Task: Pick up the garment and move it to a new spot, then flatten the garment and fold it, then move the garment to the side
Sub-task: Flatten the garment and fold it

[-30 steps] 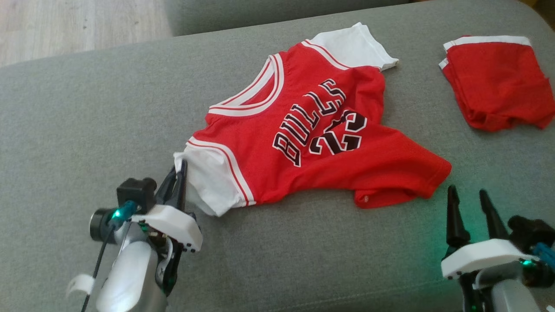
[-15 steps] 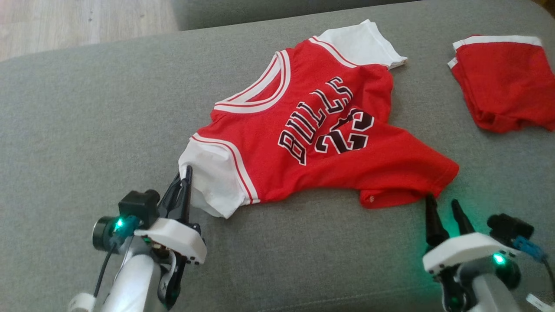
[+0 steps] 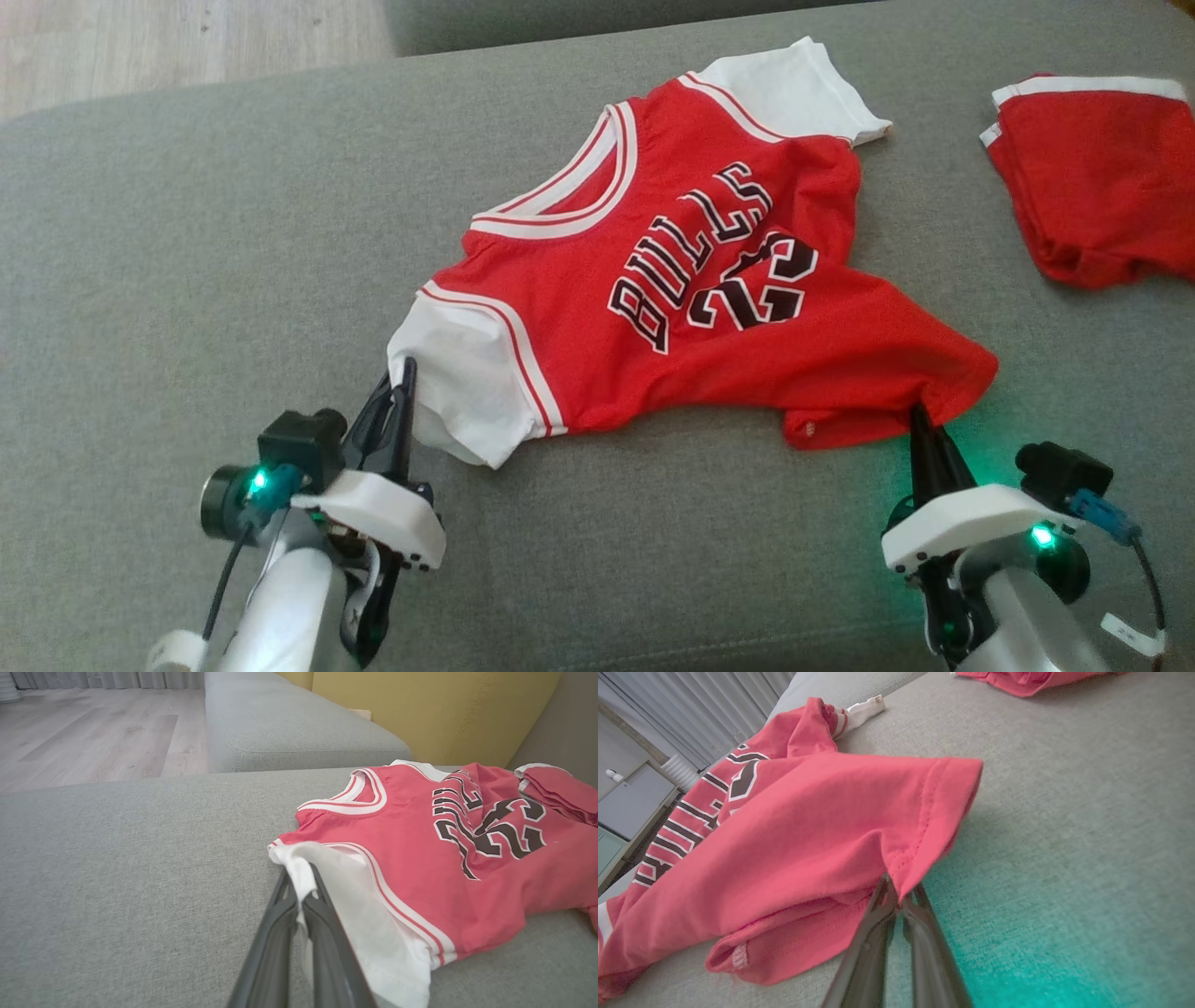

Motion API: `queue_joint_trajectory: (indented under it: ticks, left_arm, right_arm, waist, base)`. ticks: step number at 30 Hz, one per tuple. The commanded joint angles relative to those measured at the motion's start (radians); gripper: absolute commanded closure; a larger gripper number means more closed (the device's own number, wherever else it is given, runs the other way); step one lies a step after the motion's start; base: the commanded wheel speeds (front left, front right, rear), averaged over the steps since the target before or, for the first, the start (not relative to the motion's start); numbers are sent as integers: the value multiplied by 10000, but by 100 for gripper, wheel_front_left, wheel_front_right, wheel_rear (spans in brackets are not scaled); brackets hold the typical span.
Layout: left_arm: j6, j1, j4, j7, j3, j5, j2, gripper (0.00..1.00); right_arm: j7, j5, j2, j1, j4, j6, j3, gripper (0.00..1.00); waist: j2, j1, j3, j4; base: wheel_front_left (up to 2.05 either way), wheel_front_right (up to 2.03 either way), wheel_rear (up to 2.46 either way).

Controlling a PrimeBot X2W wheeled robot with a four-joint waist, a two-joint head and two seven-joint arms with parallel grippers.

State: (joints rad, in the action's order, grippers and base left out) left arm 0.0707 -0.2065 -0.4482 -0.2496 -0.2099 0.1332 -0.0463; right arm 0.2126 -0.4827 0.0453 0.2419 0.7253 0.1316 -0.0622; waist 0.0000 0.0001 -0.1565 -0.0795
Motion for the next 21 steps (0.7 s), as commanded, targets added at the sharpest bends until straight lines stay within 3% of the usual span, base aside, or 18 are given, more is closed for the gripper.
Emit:
queue_joint_trajectory:
  ticks: [1, 10, 17, 21]
  left_arm:
    - [43, -263, 276, -122, 373, -75, -46, 100]
    - [40, -193, 479, -122, 562, -2, -43, 100]
    - [119, -161, 979, -122, 947, 295, -42, 100]
    - [174, -189, 1190, -122, 1012, 420, -41, 100]
  right_arm:
    - [204, 216, 49, 314, -231, -9, -224, 100]
    - [258, 1111, 49, -111, -1369, -9, 191, 100]
    - [-972, 1496, 178, -405, -3695, -9, 456, 100]
    - [-1712, 2240, 770, -131, -4456, -9, 587, 100]
  waist:
    - [0, -1, 49, -27]
    - [0, -1, 327, -209]
    - [0, -1, 643, -441]
    - [0, -1, 755, -478]
  base:
    - [0, 0, 0]
    - [0, 0, 0]
    - [0, 0, 0]
    - [0, 0, 0]
